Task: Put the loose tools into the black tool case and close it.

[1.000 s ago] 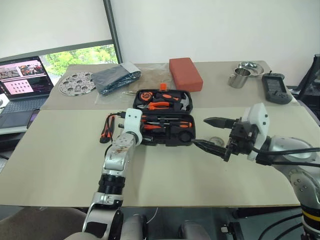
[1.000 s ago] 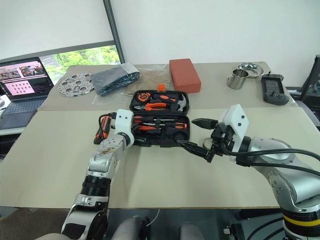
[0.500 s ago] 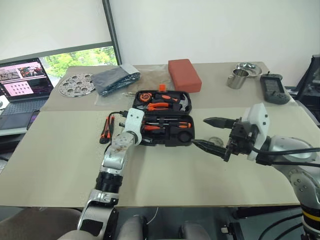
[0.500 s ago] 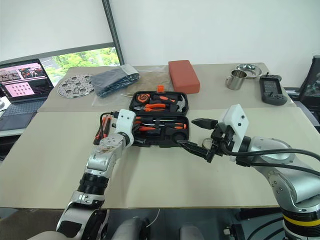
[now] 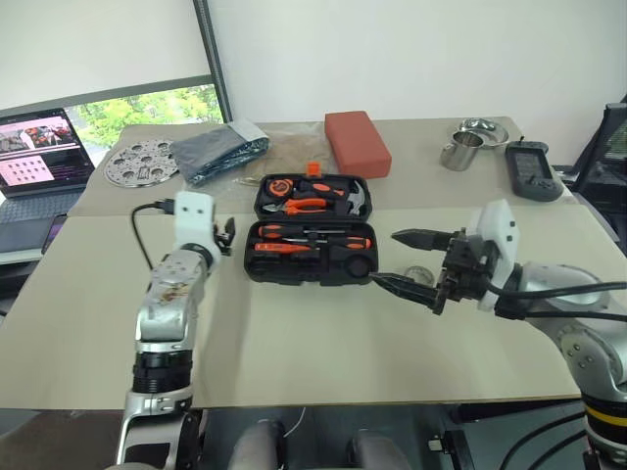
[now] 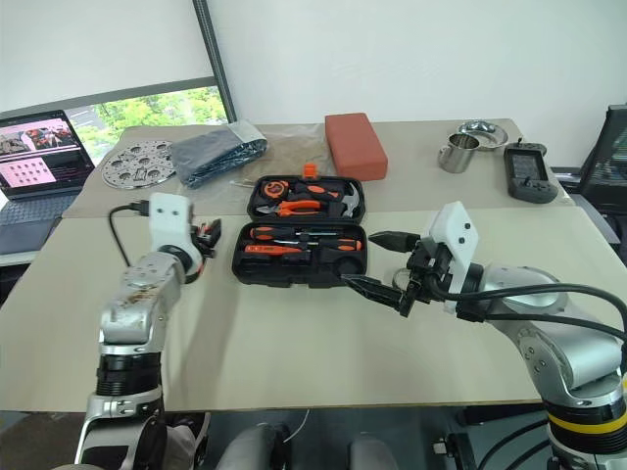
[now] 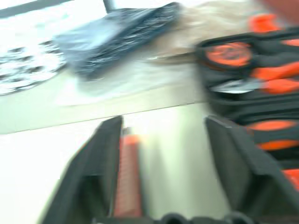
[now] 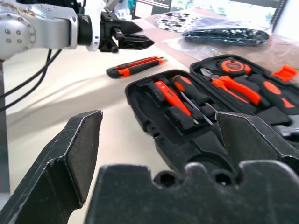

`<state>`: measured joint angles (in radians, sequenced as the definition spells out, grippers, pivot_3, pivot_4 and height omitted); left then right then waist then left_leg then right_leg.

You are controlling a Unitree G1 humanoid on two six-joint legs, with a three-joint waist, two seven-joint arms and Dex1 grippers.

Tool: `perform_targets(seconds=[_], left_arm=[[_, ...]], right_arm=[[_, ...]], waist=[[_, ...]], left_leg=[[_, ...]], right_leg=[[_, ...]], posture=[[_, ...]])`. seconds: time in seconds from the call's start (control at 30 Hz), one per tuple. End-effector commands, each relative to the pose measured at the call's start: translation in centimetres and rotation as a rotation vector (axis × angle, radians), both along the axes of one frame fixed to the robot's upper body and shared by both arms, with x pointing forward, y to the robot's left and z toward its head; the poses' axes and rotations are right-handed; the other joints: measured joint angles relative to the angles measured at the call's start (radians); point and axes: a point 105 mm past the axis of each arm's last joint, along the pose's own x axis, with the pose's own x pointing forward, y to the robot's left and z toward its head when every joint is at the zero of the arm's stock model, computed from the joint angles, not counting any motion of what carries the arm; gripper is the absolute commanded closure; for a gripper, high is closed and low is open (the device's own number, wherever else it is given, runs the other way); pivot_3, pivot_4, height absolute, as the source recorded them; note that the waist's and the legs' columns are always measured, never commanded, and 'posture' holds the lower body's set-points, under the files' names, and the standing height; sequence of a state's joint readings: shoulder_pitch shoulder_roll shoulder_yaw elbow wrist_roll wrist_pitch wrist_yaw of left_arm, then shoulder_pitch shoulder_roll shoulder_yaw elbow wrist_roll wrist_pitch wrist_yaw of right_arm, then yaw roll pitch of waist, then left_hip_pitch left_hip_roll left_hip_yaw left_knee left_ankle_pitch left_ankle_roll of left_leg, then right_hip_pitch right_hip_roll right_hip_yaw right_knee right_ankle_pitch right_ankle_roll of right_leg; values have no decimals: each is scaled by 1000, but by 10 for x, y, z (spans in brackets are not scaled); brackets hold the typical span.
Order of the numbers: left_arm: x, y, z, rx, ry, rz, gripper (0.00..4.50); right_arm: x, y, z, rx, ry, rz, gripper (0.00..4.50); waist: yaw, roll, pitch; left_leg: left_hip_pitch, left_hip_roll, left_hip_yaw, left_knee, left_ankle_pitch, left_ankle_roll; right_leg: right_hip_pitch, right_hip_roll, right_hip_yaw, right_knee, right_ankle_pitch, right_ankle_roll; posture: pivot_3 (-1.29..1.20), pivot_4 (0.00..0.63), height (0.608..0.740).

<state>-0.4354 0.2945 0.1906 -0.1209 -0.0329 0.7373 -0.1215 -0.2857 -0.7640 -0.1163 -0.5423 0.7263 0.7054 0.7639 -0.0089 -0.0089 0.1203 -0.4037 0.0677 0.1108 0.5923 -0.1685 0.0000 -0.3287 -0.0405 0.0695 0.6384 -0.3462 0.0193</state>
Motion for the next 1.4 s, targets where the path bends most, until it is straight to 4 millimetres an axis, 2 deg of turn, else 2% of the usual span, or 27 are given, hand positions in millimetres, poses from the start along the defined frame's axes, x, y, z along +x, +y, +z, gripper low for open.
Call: perform_targets(seconds=[0.03, 0.4, 0.6, 0.63, 0.67, 0.83, 0.87, 0.9, 1.0, 1.17, 1.23, 1.3, 1.4], left_arm=[[-3, 13, -12, 7, 63, 38, 36], [2, 19, -58, -84, 237, 17, 36], [2, 24, -73, -183, 286, 39, 36], [1, 24, -74, -183, 292, 35, 551], [1, 24, -75, -190, 295, 33, 688], [-3, 26, -78, -190, 306, 34, 2445], [-3, 26, -78, -190, 306, 35, 2686], [-4, 27, -77, -190, 304, 35, 2701], [0, 31, -62, -174, 240, 13, 2702], [16, 12, -10, -131, 28, -236, 2702], [16, -16, 22, -73, -58, -510, 2702], [9, -40, 38, 32, -91, -773, 2702], [3, -57, 34, 235, -55, -1036, 2702]], right_arm=[[-3, 8, 12, 8, -64, 41, 0], [-2, 14, 16, 12, -77, 55, 0], [-1, 14, 17, 19, -91, 43, 0], [-1, 13, 17, 20, -92, 42, 0], [-1, 13, 17, 20, -93, 39, 0], [0, 12, 17, 21, -95, 33, 0], [0, 12, 17, 21, -95, 33, 0], [0, 12, 17, 22, -95, 33, 0], [0, 13, 17, 23, -95, 34, 0], [2, 9, 16, 23, -89, 17, 0], [4, 3, 16, 24, -84, 2, 0], [6, -1, 14, 12, -82, -7, 0], [9, -2, 15, 5, -88, -11, 0]], waist=[[0, 0, 0], [1, 0, 0], [0, 0, 0], [0, 0, 0], [0, 1, -1], [-1, 1, -1], [-2, 1, -1], [-3, 1, -1], [-4, 1, -1], [-3, -1, 1], [1, -2, 1], [8, -3, 1], [13, -1, 1]], left_leg=[[0, 0, 0, 0, 0, 0], [-1, 0, 0, -1, 0, 0], [0, 1, 1, -1, 0, 0], [0, 0, 1, -1, 0, 0], [0, 0, 1, -1, 0, 0], [0, 0, 1, -1, 0, 0], [0, 0, 1, -1, 0, 0], [0, 0, 1, -1, 0, 0], [0, 0, 1, -1, 0, 0], [-2, 1, 1, -2, 1, -2], [-2, 1, 1, -2, 1, -2], [-3, 1, 2, -2, 1, -2], [-3, 0, 4, -2, 1, -2]], right_leg=[[0, 0, 0, 0, 0, 0], [-3, 0, -1, 1, 0, 0], [-2, 0, 0, 2, 0, 0], [-2, 0, 0, 2, 0, 0], [-2, 0, 0, 2, 0, 0], [-2, 0, 0, 2, 0, 0], [-2, 0, 0, 2, 0, 0], [-2, 0, 0, 2, 0, 0], [-3, 0, 0, 2, 0, 0], [-5, 0, -1, 2, 0, 0], [-5, 0, -1, 1, 0, 0], [-6, 0, -2, 1, 0, 0], [-6, -1, -2, -1, 0, -1]], posture=[[0, 150, 740], [0, 150, 740], [0, 150, 740], [0, 150, 740], [0, 150, 740], [0, 150, 740], [0, 150, 740], [0, 150, 740], [0, 150, 740], [0, 150, 740], [0, 150, 740], [0, 150, 740], [0, 150, 740]])
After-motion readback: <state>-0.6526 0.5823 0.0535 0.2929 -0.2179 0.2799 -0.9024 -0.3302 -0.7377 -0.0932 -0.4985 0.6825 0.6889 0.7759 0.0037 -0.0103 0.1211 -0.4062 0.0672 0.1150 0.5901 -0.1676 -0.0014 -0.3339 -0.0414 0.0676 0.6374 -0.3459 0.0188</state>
